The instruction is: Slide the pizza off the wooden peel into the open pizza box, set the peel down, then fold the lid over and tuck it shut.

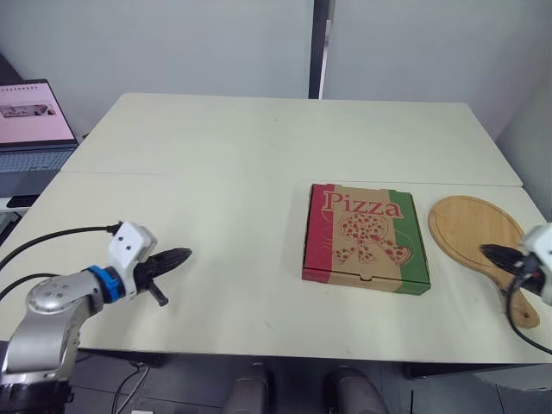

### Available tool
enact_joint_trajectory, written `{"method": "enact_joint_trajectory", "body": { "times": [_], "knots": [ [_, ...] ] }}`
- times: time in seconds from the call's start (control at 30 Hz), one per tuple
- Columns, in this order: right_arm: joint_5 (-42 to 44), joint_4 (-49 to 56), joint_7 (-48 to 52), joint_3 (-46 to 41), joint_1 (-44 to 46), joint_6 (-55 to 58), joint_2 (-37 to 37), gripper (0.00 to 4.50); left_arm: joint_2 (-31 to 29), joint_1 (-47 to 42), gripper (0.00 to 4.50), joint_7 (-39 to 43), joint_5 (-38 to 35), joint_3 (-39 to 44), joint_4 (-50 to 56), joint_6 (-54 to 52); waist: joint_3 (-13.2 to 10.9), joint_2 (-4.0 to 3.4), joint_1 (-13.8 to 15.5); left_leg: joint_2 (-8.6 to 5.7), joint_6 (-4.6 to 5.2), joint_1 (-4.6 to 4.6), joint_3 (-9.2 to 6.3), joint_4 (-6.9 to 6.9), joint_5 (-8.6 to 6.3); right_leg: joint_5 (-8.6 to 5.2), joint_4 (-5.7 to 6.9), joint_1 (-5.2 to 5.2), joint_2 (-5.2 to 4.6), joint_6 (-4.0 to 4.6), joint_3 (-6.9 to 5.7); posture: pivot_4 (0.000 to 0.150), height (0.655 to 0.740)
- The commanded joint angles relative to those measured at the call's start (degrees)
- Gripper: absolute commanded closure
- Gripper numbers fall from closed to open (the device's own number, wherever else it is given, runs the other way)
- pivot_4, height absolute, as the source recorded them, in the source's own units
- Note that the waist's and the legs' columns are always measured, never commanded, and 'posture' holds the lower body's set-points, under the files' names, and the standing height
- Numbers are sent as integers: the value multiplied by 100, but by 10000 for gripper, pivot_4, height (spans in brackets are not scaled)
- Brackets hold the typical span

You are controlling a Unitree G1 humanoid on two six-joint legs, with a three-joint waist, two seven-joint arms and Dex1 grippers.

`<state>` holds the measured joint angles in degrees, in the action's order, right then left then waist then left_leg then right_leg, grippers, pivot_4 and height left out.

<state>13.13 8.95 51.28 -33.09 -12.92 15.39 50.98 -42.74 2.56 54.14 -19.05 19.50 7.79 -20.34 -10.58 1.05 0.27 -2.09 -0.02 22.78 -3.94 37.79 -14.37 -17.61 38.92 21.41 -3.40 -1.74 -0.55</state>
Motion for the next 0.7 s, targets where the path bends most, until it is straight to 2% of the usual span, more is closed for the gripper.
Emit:
{"method": "enact_joint_trajectory", "body": {
  "times": [0.03,0.13,0.33,0.7],
  "knots": [
    [-186,-810,160,-394,-132,-790,251,44728,-37,201,45000,-232,86,315,-200,303,0,0,0,1,0,-1,1,0,0,0,0,0,0,1,0,1500,7400],
    [-199,-1510,280,-401,-75,-1183,431,44728,-200,411,45000,-176,127,289,-278,262,1,-1,-21,4,1,-1,5,-3,-1,-1,0,2,2,2,1,1500,7400],
    [-106,-2433,663,-223,237,-1256,798,44728,-598,726,45000,70,106,310,-216,188,1,-5,-31,12,3,-4,14,-4,-2,-3,0,1,3,7,4,1500,7400],
    [-168,-2694,811,-1,530,-1276,953,44728,-961,446,45000,252,39,71,-203,-155,0,-11,-26,14,6,-2,15,-4,-5,-4,-4,2,3,9,4,1500,7400]
  ]
}}
